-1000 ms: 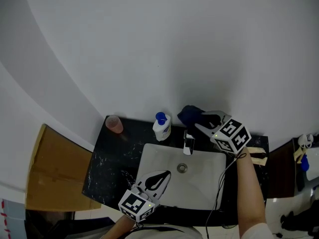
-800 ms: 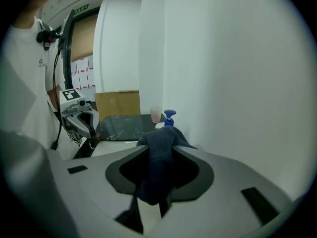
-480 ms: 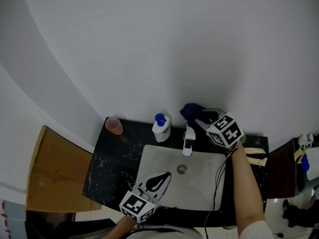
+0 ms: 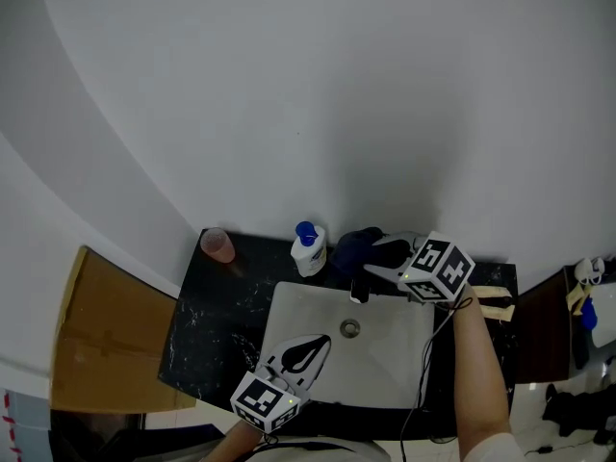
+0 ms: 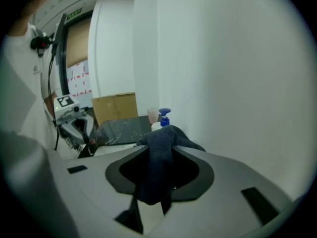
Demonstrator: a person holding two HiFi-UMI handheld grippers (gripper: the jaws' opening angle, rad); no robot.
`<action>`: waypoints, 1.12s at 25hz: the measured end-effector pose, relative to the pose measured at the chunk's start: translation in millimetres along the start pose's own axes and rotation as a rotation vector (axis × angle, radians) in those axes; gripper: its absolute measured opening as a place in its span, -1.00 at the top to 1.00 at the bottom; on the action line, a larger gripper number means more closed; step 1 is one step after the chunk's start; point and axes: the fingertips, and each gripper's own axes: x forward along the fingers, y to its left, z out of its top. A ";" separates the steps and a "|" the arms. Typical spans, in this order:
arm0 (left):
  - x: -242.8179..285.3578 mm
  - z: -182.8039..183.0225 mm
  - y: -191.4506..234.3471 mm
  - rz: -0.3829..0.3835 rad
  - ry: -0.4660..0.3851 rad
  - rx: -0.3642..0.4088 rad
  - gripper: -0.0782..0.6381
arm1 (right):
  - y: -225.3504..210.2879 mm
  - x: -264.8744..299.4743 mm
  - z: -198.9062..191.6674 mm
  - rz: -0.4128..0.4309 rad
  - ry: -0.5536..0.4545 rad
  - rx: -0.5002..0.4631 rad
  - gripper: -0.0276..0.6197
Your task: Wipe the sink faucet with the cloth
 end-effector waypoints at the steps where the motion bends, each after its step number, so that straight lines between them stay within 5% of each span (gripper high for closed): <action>1: 0.3 0.8 -0.2 0.000 -0.001 0.002 0.78 | -13.2 0.3 0.2 -0.040 -0.021 0.039 0.52; 6: -2.6 1.5 4.0 0.010 0.001 0.004 0.78 | -76.2 -7.6 -8.0 -0.256 -0.084 0.196 0.52; 11: -3.3 1.8 6.1 0.014 0.001 0.001 0.78 | -81.9 -33.6 -21.8 -0.382 -0.138 0.196 0.52; 14: -2.5 1.9 6.8 0.016 -0.002 -0.001 0.78 | -44.6 -57.0 -18.9 -0.327 -0.272 0.212 0.52; 17: -2.5 0.0 7.4 0.017 -0.002 -0.005 0.78 | 28.8 -66.1 -9.3 -0.123 -0.386 0.191 0.52; 21: -2.2 -4.5 6.7 0.016 0.007 -0.007 0.78 | 85.9 -34.2 -32.7 0.004 -0.250 0.102 0.52; 28: -1.5 -2.6 5.8 0.016 0.009 0.000 0.78 | 56.6 8.0 -52.5 -0.043 -0.120 0.135 0.52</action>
